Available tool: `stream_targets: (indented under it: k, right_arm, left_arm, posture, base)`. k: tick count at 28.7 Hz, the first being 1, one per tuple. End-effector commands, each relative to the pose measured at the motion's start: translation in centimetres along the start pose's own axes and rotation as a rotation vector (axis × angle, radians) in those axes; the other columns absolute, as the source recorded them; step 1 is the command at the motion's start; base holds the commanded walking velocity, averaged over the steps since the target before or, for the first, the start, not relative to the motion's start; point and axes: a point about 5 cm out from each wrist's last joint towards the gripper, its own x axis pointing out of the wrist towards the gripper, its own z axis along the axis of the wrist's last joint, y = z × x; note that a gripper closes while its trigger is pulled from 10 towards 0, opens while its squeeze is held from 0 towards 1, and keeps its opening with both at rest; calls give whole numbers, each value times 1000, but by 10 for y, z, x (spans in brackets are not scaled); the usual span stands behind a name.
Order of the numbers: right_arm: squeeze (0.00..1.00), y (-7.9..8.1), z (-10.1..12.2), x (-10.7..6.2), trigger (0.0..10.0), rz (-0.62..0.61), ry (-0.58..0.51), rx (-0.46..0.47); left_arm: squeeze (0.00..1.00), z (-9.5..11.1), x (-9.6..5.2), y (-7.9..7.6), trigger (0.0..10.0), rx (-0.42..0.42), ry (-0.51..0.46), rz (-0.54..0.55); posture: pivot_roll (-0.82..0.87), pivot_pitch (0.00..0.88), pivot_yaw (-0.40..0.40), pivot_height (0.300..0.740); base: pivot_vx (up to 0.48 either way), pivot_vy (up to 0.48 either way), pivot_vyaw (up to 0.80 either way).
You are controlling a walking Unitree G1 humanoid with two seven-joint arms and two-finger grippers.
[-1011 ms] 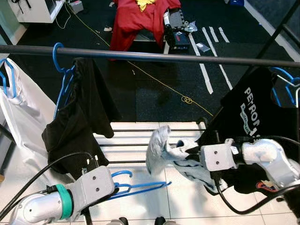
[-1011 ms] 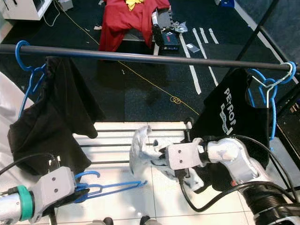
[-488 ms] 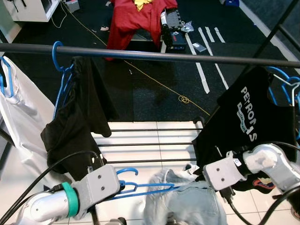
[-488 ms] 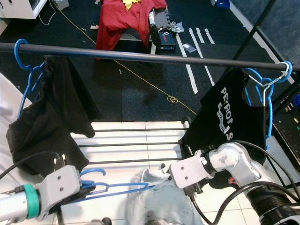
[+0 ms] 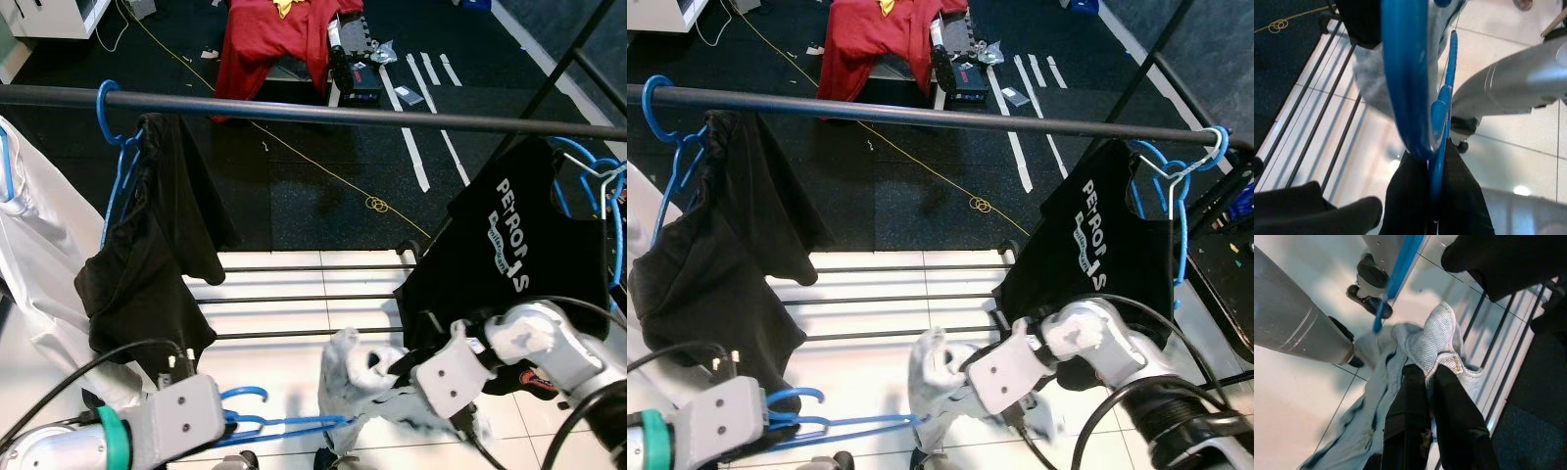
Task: Hang hanger
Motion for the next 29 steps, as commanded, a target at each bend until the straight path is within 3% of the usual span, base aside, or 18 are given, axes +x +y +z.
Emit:
stream_targets:
  k: [1, 4, 8, 13, 17, 29]
  right_arm:
    - [0, 3, 2, 0, 10000, 14, -19, -10]
    - [0, 4, 6, 0, 10000, 57, -36, -20]
    - [0, 9, 5, -2, 10000, 88, -30, -23]
    - [0, 20, -2, -5, 10000, 151, -1, -33]
    - [0, 19, 0, -3, 10000, 146, -20, -30]
    - [0, 11, 25, 2, 10000, 128, -149, -18]
  left_arm:
    - [0, 0, 2, -6, 10000, -15, -3, -17]
    - [0, 2, 11, 1, 10000, -28, -25, 57]
    - [0, 2, 11, 2, 10000, -25, -29, 66]
    - [0, 0, -16, -14, 10000, -33, 4, -43]
    - [0, 3, -23, -19, 10000, -29, 10, -68]
    - [0, 8, -3, -1, 10000, -13, -33, 107]
  posture:
    - [-96, 218, -52, 740]
    - [-98, 220, -56, 740]
    - [-101, 221, -67, 740]
    - [-93, 229, -75, 740]
    - [-87, 231, -75, 740]
    - [-89, 233, -78, 740]
  base:
    - [0, 0, 0]
    - [0, 0, 0]
    - [0, 0, 0]
    - [0, 0, 0]
    - [0, 0, 0]
    - [0, 0, 0]
